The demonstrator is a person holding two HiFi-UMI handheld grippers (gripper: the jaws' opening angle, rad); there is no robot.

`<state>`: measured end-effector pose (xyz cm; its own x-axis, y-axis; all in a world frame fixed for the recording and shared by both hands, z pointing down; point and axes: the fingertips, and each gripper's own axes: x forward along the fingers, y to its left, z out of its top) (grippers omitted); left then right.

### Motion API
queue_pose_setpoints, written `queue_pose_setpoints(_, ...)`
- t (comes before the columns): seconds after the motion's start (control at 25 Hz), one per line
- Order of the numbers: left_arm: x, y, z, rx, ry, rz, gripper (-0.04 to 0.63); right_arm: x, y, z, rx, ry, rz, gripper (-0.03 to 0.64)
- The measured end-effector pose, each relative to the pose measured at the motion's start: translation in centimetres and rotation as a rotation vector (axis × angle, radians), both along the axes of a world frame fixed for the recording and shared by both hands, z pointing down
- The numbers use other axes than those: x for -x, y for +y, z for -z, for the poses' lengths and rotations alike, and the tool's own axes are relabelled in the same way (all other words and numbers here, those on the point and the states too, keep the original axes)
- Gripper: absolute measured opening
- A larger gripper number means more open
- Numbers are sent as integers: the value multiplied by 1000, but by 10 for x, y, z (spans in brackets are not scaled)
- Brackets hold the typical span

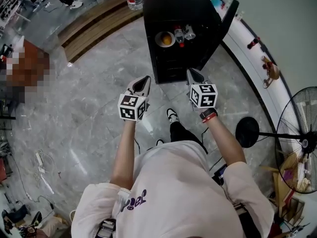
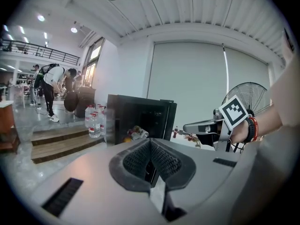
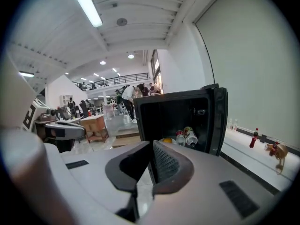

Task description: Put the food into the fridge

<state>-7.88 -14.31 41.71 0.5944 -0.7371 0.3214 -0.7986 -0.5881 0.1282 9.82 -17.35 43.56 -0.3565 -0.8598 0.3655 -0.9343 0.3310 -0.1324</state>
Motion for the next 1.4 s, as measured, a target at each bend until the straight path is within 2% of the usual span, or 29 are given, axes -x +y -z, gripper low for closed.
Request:
queue_pose_setpoints(0.24, 4, 11, 13, -32, -4, 8, 18, 6, 21, 9, -7, -44, -23, 21)
queue_pose_setpoints(0.64, 5, 19, 27, -69, 14, 36, 18, -7, 36, 27, -69, -47, -63, 15)
queue_pose_setpoints(1.0, 0, 22, 34, -87, 17, 28, 18, -17, 50, 30, -78, -63, -80, 14)
queue_pose_setpoints(1.4, -11, 20, 18, -44, 18, 3, 18, -22, 52, 11, -28, -72, -65, 15)
